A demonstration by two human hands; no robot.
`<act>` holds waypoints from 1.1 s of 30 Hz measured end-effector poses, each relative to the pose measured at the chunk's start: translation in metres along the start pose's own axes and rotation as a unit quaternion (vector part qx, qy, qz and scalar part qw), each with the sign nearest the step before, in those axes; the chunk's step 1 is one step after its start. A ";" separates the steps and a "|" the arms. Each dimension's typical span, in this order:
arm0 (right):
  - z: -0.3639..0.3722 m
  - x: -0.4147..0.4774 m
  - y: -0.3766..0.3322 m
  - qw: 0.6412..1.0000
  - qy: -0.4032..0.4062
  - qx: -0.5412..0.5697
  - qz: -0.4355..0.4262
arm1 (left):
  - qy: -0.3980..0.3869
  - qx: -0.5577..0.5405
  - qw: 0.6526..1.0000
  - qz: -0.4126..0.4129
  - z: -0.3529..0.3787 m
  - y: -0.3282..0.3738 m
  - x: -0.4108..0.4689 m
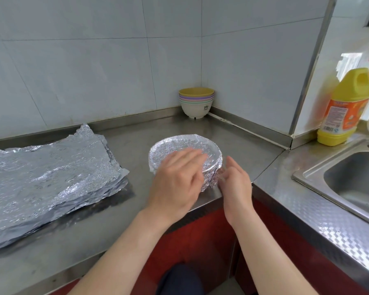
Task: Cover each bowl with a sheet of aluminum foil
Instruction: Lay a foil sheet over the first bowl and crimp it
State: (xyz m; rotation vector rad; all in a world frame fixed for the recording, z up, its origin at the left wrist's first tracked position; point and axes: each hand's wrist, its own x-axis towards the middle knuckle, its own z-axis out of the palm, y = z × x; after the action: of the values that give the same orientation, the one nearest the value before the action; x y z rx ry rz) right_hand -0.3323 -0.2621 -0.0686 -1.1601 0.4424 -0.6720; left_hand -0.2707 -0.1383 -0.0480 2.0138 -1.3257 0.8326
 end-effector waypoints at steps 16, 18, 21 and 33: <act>0.035 0.029 0.001 0.997 0.069 -0.039 0.010 | 0.110 -0.382 0.800 -0.449 0.009 -0.037 0.016; 0.037 0.027 -0.001 0.997 0.069 -0.044 0.006 | 0.106 -0.379 0.804 -0.446 0.008 -0.038 0.016; 0.036 0.030 -0.002 0.998 0.059 -0.024 0.028 | 0.076 -0.391 0.810 -0.431 0.004 -0.040 0.014; -0.017 0.017 -0.008 0.992 0.121 0.007 0.042 | 0.016 -0.133 0.951 -0.278 -0.029 -0.025 -0.011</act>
State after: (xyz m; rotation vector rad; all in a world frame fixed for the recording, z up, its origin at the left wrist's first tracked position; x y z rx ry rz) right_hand -0.3325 -0.2872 -0.0667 -1.0446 0.6860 -0.7445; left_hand -0.2562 -0.1019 -0.0417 1.9892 -0.7346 0.3966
